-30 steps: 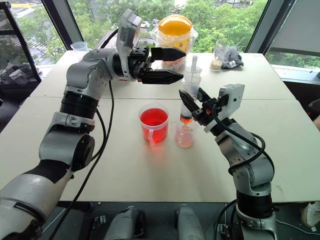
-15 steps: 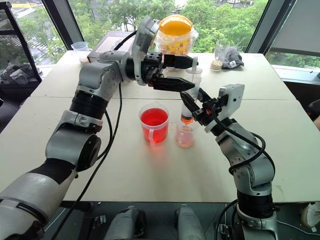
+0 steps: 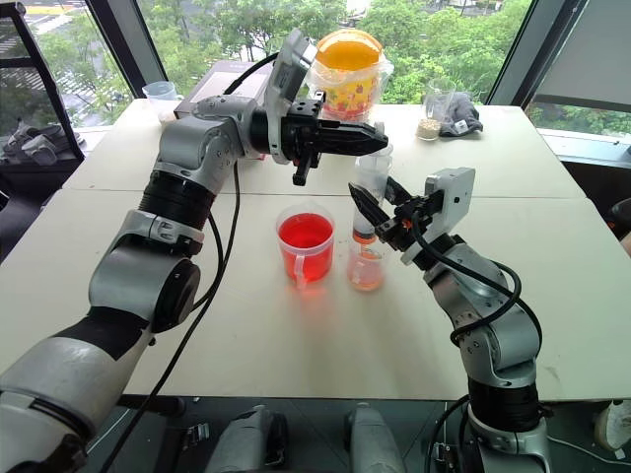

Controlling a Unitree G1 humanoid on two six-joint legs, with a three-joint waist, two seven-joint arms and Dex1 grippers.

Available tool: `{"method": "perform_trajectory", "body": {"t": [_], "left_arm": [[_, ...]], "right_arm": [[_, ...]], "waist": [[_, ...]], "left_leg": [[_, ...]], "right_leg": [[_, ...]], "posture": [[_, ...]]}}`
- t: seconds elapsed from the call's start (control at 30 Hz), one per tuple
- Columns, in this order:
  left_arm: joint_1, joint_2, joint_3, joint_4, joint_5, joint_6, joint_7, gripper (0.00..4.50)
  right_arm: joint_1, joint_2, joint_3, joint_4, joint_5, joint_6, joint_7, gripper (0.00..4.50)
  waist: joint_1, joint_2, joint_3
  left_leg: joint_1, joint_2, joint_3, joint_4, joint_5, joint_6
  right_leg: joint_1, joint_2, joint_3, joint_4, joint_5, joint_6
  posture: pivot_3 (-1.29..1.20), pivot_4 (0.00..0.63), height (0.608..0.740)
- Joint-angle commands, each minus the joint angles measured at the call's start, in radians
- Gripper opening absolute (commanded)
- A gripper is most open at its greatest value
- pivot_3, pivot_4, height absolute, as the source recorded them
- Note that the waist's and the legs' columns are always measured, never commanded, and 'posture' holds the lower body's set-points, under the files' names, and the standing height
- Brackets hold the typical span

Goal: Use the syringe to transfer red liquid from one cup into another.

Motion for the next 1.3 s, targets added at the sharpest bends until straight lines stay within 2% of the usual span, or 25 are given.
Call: {"method": "perform_trajectory", "body": {"t": [0.03,0.7,1.03,1.07,1.13,1.3], "left_arm": [[0.002,-0.024,-0.029,-0.007,0.014,-0.029,-0.027,0.04],[0.076,-0.04,-0.059,-0.014,0.057,-0.047,-0.023,0.04],[0.03,-0.007,0.003,0.012,0.027,-0.036,0.018,0.04],[0.021,-0.001,0.012,0.02,0.024,-0.032,0.025,0.58],[0.013,0.009,0.024,0.028,0.02,-0.032,0.03,1.35],[0.003,0.058,0.06,0.034,0.009,-0.037,0.056,3.85]], "right_arm": [[-0.042,-0.014,-0.034,-0.049,0.017,-0.002,-0.017,1.39],[-0.112,-0.057,-0.113,-0.128,0.132,0.096,-0.07,1.39],[-0.044,-0.061,-0.08,-0.105,0.101,0.09,-0.042,1.39],[-0.036,-0.06,-0.076,-0.102,0.097,0.087,-0.038,1.39],[-0.026,-0.057,-0.072,-0.096,0.092,0.081,-0.034,1.39],[-0.006,-0.055,-0.062,-0.081,0.085,0.065,-0.026,1.39]], "waist": [[0.0,0.0,0.0],[0.0,0.0,0.0],[0.0,0.0,0.0],[0.0,0.0,0.0],[0.0,0.0,0.0],[-0.003,0.0,0.0]], "left_leg": [[0.0,0.0,0.0,0.0,0.0,0.0],[0.0,0.0,0.0,0.0,0.0,0.0],[0.0,0.0,0.0,0.0,0.0,0.0],[0.0,0.0,0.0,0.0,0.0,0.0],[0.0,0.0,0.0,0.0,0.0,0.0],[0.0,0.0,0.0,0.0,0.0,0.0]], "right_leg": [[0.0,0.0,0.0,0.0,0.0,0.0],[0.0,0.0,0.0,0.0,0.0,0.0],[0.0,0.0,0.0,0.0,0.0,0.0],[0.0,0.0,0.0,0.0,0.0,0.0],[0.0,0.0,0.0,0.0,0.0,0.0],[0.0,0.0,0.0,0.0,0.0,0.0]], "posture": [[0.0,0.15,0.74],[0.0,0.15,0.74],[0.0,0.15,0.74],[0.0,0.15,0.74],[0.0,0.15,0.74],[0.0,0.15,0.74]]}}
